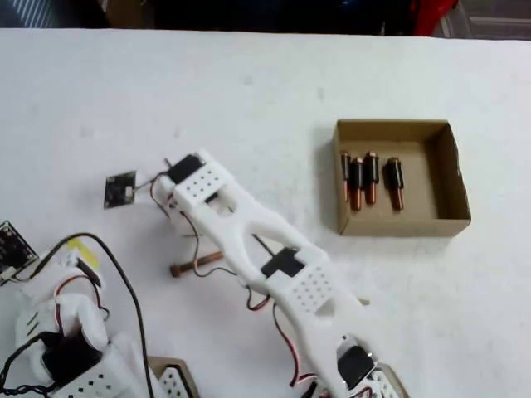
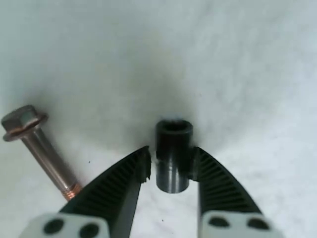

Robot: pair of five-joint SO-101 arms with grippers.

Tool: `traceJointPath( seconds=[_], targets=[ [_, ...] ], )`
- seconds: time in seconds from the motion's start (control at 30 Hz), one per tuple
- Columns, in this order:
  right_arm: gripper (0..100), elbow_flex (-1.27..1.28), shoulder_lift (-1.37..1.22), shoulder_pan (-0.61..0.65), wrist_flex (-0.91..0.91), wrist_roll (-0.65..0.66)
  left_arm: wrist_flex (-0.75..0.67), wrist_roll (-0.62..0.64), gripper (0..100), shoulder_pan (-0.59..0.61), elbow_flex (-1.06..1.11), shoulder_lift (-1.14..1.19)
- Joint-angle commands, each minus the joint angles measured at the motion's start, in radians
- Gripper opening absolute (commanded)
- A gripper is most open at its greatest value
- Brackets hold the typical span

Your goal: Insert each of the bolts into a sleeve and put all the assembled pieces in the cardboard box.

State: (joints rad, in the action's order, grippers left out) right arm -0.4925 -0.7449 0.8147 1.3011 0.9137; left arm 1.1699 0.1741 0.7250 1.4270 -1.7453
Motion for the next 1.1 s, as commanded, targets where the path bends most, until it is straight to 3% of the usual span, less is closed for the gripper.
traceJointPath(
  seconds=[0.0,0.23,0.57,0.83,1.07],
  targets=[
    [11.2,-0.057,0.015,0.015,0.007,-0.064,0.006,-0.012,18,0.01,-0.051,-0.007],
    [3.9,-0.068,0.064,-0.002,0.01,-0.157,0.008,-0.012,18,0.008,-0.046,-0.007],
    [1.5,-0.074,0.021,-0.028,0.013,-0.21,-0.002,-0.012,18,0.005,-0.031,-0.007],
    [1.7,-0.224,0.17,-0.162,0.197,-0.434,0.0,-0.012,18,0.004,-0.029,-0.007],
    [1.7,-0.321,0.34,-0.219,0.41,-0.45,0.005,-0.012,18,0.004,-0.029,-0.007]
  ],
)
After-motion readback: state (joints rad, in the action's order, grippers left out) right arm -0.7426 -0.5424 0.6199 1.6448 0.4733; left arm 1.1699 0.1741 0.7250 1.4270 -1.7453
